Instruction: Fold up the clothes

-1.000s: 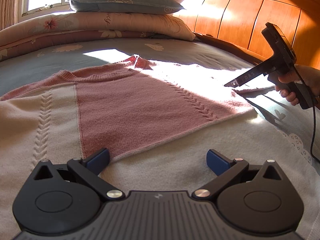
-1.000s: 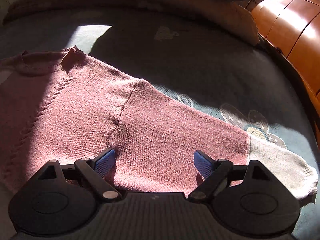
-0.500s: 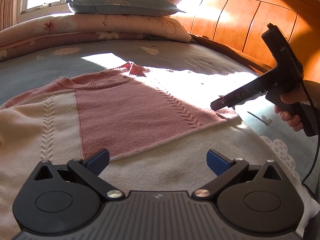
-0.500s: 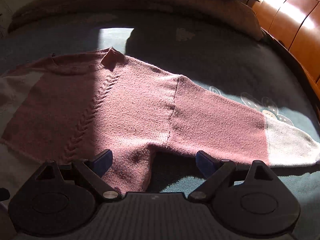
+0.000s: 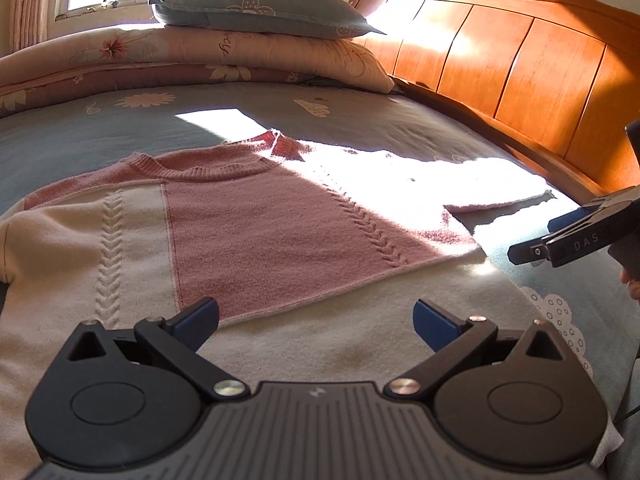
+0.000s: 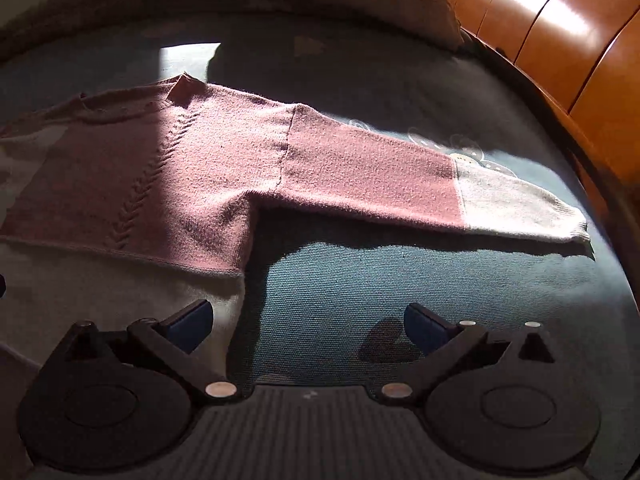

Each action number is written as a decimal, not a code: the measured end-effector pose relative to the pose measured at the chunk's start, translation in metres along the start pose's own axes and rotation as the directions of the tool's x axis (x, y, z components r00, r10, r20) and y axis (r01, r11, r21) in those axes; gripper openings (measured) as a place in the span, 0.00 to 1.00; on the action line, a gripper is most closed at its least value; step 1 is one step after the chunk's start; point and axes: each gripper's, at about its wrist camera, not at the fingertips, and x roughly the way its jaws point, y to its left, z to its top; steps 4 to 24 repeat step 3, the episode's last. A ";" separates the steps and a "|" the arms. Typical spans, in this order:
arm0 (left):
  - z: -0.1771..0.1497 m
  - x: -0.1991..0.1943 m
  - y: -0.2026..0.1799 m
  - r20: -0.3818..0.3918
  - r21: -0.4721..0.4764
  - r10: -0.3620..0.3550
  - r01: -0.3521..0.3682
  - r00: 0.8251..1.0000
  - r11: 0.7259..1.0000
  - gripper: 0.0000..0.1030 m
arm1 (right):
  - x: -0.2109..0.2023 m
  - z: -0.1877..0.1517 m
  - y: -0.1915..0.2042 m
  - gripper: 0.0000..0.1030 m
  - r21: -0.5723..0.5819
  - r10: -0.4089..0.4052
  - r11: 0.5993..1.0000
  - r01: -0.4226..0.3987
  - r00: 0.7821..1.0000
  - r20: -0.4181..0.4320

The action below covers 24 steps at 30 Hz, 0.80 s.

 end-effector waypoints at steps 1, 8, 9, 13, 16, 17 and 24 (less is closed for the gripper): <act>0.000 0.000 -0.001 0.001 0.006 0.001 -0.001 1.000 1.000 0.99 | -0.001 0.000 0.005 1.00 -0.005 0.008 1.000 -0.008 1.000 0.004; -0.001 -0.001 -0.004 0.002 0.018 0.003 -0.003 1.000 1.000 0.99 | 0.005 -0.002 0.014 1.00 -0.012 0.012 1.000 -0.012 1.000 -0.003; -0.001 -0.001 -0.004 0.002 0.018 0.003 -0.003 1.000 1.000 0.99 | 0.005 -0.002 0.014 1.00 -0.012 0.012 1.000 -0.012 1.000 -0.003; -0.001 -0.001 -0.004 0.002 0.018 0.003 -0.003 1.000 1.000 0.99 | 0.005 -0.002 0.014 1.00 -0.012 0.012 1.000 -0.012 1.000 -0.003; -0.001 -0.001 -0.004 0.002 0.018 0.003 -0.003 1.000 1.000 0.99 | 0.005 -0.002 0.014 1.00 -0.012 0.012 1.000 -0.012 1.000 -0.003; -0.001 -0.001 -0.004 0.002 0.018 0.003 -0.003 1.000 1.000 0.99 | 0.005 -0.002 0.014 1.00 -0.012 0.012 1.000 -0.012 1.000 -0.003; -0.001 -0.001 -0.004 0.002 0.018 0.003 -0.003 1.000 1.000 0.99 | 0.005 -0.002 0.014 1.00 -0.012 0.012 1.000 -0.012 1.000 -0.003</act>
